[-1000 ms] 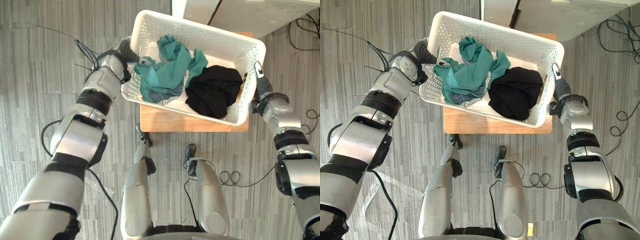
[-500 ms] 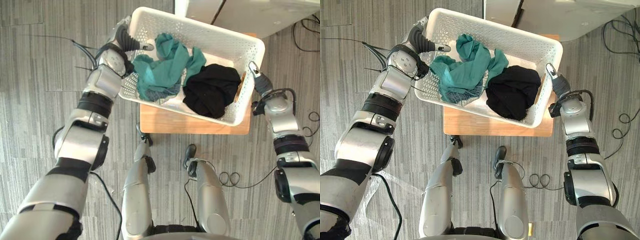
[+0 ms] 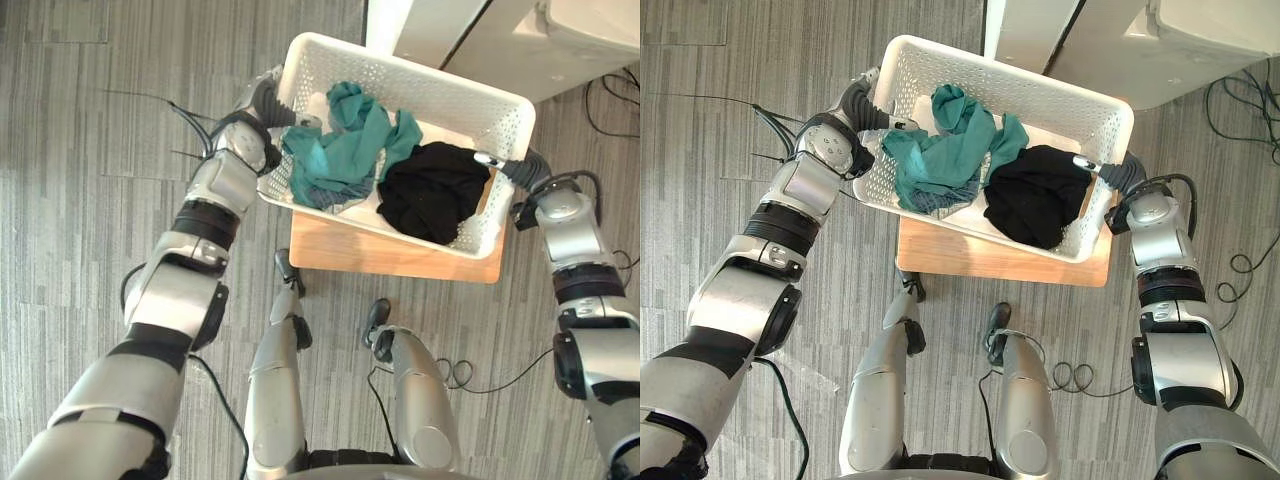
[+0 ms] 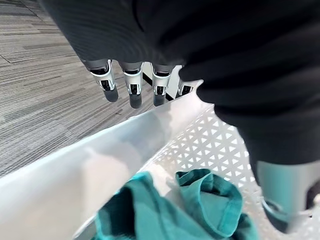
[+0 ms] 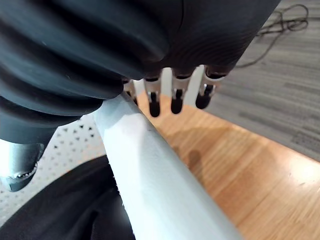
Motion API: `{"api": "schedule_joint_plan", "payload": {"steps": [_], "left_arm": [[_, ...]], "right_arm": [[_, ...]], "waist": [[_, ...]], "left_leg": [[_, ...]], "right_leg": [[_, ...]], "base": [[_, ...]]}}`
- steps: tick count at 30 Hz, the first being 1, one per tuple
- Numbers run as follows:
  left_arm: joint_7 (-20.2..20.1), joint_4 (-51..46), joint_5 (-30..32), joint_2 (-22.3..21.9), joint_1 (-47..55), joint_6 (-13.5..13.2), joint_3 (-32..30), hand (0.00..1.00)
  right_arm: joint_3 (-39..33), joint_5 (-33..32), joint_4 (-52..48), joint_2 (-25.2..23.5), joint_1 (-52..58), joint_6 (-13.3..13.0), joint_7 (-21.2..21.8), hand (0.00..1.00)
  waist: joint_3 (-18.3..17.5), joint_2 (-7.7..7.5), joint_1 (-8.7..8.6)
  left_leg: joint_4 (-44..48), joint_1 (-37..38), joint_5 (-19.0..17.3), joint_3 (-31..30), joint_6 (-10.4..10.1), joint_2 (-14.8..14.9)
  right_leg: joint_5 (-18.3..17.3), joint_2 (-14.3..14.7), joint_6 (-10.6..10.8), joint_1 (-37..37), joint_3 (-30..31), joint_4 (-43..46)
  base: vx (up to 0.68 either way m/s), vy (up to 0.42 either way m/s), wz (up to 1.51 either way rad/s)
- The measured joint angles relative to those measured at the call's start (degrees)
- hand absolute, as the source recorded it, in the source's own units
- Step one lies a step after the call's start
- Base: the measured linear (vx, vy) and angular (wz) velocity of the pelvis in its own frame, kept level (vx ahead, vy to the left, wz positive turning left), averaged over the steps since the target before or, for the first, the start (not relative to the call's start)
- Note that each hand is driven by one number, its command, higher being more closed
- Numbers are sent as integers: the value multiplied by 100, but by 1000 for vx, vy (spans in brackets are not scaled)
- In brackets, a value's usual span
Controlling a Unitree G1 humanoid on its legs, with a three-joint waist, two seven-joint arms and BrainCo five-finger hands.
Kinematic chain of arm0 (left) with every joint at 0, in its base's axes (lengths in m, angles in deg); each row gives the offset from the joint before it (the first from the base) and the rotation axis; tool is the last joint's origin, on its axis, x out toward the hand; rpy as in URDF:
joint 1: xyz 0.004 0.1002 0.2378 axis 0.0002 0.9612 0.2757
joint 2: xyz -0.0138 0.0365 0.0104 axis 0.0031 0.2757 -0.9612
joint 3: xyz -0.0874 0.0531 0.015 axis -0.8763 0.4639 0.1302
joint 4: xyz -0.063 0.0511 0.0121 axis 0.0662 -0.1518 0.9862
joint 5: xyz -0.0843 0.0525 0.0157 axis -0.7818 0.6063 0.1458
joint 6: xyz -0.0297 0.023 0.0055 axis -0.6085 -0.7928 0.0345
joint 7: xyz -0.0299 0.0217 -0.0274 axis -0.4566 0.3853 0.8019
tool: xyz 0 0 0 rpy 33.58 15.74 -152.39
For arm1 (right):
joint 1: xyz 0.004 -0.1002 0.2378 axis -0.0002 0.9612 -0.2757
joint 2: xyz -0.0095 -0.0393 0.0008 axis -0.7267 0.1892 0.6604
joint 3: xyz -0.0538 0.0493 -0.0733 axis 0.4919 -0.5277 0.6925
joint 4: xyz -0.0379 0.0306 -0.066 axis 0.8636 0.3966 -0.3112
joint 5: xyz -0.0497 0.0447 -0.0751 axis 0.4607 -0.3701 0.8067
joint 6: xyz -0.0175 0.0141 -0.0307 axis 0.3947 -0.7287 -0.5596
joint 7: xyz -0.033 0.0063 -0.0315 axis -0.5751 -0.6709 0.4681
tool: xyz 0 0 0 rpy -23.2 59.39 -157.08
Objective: Pick up the laundry basket with both hands and put the clothes into the washing machine.
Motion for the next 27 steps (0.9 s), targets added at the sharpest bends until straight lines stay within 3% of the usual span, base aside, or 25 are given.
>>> {"api": "schedule_joint_plan", "payload": {"steps": [1, 5, 6, 9, 12, 17, 21, 25, 27], "left_arm": [[-70, 101, 31, 54, 0, 2, 167, 100], [-192, 209, 147, 153, 2, -12, 466, 100], [-184, 202, 187, 193, -30, -39, 547, 100], [-183, 116, 241, 338, -78, -140, 751, 100], [-145, -664, 484, 678, 40, -128, 896, 100], [0, -1625, 914, 710, 628, -92, 719, 100], [214, -2349, 1312, 508, 1345, 32, 78, 100], [481, -2734, 1654, 211, 1966, 120, -422, 100], [560, -2812, 1727, 53, 2131, 122, -581, 100]], "right_arm": [[21, 114, 9, 0, 0, 11, 4, 0], [44, 148, 79, 4, -9, 41, 4, 0], [56, 148, 80, 4, -6, 41, 6, 100], [73, 147, -32, 8, 86, 42, 2, 100], [-110, 116, -879, 89, 565, 44, -55, 100], [-764, 155, -2039, -178, 1343, 214, -245, 100], [-1185, 915, -3363, -711, 1952, 373, -606, 100], [-1413, 1723, -4607, -895, 2234, 422, -849, 100], [-1509, 1784, -4916, -1060, 2245, 422, -1019, 100]], "waist": [[0, 0, -8], [-28, -52, -14], [-52, -97, -11], [-86, -159, -15], [-86, -160, 2], [-86, -160, 145], [-84, -163, 142], [-84, -162, 142], [-84, -162, 135]], "left_leg": [[-42, -5, -1, -18, 1, -8], [-60, -120, -1, -71, 0, -18], [-50, -174, 0, -77, -1, -17], [5, -275, 0, -97, 0, -13], [99, -502, 16, -133, 23, 7], [140, -567, 18, -137, 26, 14], [225, -623, 19, -181, 29, 6], [343, -650, 18, -267, 30, 15], [344, -617, 18, -287, 30, 0]], "right_leg": [[0, 1, 0, -3, -24, -10], [0, 1, 0, -69, -88, -57], [0, 1, 0, -119, -92, -53], [0, 2, 1, -178, -109, -58], [0, 12, 0, -358, -125, -23], [-1, 17, 0, -415, -107, -26], [-1, 13, 0, -411, -115, -45], [-19, 11, -15, -397, -115, 12], [-67, -3, -15, -377, -111, 66]], "base": [[14, -30, 8], [13, -31, 5], [29, -44, 1], [51, -72, 1], [62, -84, -1], [76, -72, -2], [81, -71, 1], [56, -67, 2], [24, -57, 8]]}}
